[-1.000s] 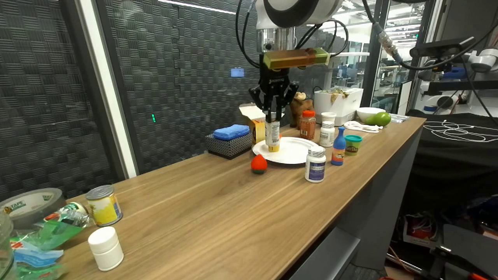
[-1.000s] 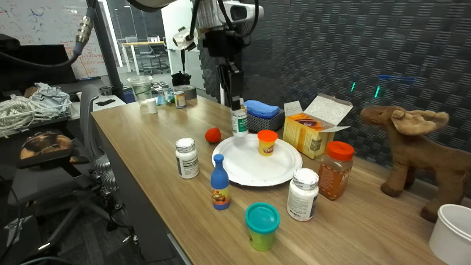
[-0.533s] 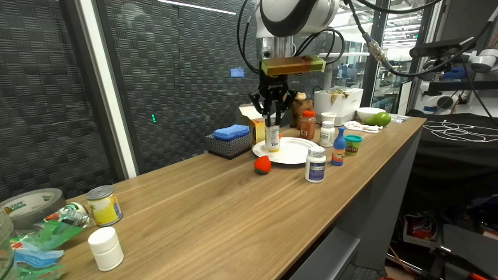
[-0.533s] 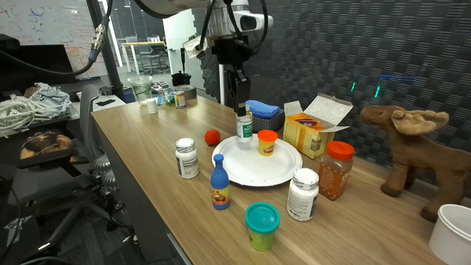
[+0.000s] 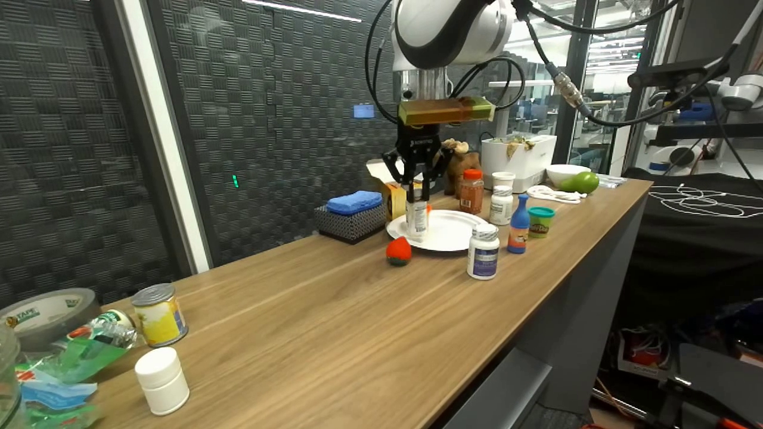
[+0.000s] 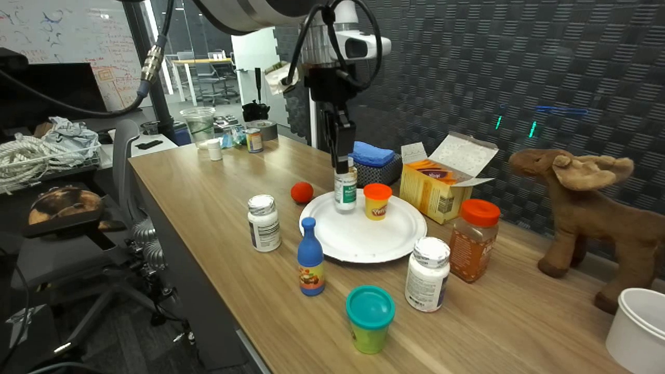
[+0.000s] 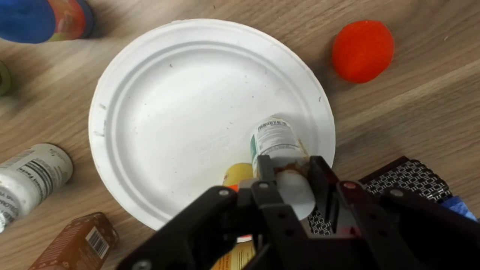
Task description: Put the bottles and orange plushie that are around the white plate on the white plate
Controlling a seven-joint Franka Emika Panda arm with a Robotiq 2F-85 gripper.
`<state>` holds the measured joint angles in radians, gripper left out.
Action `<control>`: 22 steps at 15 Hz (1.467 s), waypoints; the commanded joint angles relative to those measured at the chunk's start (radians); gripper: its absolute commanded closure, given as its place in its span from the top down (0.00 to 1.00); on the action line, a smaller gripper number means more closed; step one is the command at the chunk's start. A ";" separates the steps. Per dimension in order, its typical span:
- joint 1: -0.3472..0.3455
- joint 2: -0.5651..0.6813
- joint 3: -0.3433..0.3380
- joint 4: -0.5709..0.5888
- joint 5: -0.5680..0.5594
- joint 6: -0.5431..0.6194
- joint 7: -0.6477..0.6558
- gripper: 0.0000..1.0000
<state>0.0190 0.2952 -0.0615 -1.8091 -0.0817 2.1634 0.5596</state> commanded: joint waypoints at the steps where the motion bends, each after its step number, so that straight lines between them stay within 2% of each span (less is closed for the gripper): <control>1: 0.004 0.020 -0.007 0.036 0.020 -0.016 -0.015 0.19; 2: 0.004 0.020 -0.006 0.036 0.021 -0.019 -0.017 0.55; 3: 0.005 0.016 -0.006 0.031 0.021 -0.020 -0.017 0.55; 9: -0.007 -0.075 -0.019 -0.017 0.020 -0.008 -0.009 0.99; 12: -0.025 -0.147 -0.028 -0.069 0.038 -0.007 -0.017 1.00; 16: -0.044 -0.252 -0.024 -0.200 0.066 0.027 -0.031 1.00; 22: -0.032 -0.325 0.008 -0.379 0.022 0.079 -0.009 1.00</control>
<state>-0.0177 0.0295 -0.0713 -2.0888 -0.0449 2.1870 0.5495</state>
